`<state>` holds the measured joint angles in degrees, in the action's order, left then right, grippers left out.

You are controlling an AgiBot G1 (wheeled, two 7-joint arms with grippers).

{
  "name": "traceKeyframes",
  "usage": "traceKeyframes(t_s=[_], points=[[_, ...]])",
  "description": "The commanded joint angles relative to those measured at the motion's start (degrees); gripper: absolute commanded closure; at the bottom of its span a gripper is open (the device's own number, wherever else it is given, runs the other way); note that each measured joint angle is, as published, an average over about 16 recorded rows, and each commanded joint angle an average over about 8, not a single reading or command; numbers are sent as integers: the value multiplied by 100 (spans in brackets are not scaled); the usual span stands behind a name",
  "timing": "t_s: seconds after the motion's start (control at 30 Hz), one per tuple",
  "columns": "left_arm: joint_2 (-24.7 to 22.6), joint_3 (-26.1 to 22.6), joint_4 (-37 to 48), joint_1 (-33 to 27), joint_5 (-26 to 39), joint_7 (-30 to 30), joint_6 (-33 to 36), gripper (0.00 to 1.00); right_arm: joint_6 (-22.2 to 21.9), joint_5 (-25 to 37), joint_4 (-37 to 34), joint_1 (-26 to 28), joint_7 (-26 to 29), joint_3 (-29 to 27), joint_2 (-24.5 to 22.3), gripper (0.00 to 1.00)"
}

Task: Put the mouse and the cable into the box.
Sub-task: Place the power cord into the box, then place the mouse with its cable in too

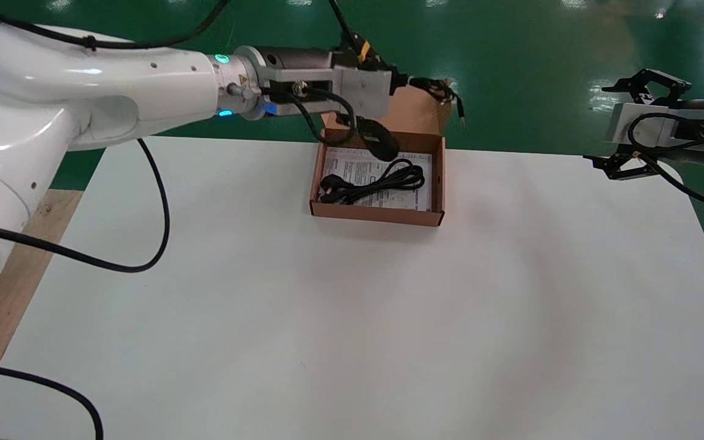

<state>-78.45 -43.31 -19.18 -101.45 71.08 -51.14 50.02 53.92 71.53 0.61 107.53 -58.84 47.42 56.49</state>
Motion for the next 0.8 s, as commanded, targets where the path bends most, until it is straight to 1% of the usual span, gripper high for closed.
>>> traceKeyframes(t_s=[0.03, 0.13, 0.3, 0.4, 0.5, 0.53, 0.73, 0.77, 0.8], points=[[3, -151, -107, 46, -103, 28, 34, 100, -13, -3, -38, 15, 30, -2, -15, 0], [15, -115, 61, 335, -583, 487, 81, 100, 94, 4, -39, 86, 60, 3, -72, 0], [26, -6, 481, 872, -1344, 1580, 174, 100, 330, 38, -30, 213, 92, 28, -198, 0], [29, -48, 662, 1053, -1556, 2224, 171, 100, 457, 62, -24, 265, 98, 45, -260, 0], [33, -139, 769, 1092, -1638, 2788, 67, 99, 557, 87, -23, 295, 104, 64, -299, 0], [35, -174, 794, 1088, -1648, 2956, 17, 95, 585, 96, -25, 301, 107, 70, -308, 0], [39, -419, 836, 1037, -1623, 3783, -238, 20, 709, 151, -41, 316, 136, 111, -326, 0], [40, -463, 824, 1030, -1610, 3893, -262, 8, 720, 160, -44, 314, 140, 117, -324, 0], [40, -507, 808, 1021, -1597, 3989, -283, 0, 729, 169, -47, 312, 144, 123, -322, 0]])
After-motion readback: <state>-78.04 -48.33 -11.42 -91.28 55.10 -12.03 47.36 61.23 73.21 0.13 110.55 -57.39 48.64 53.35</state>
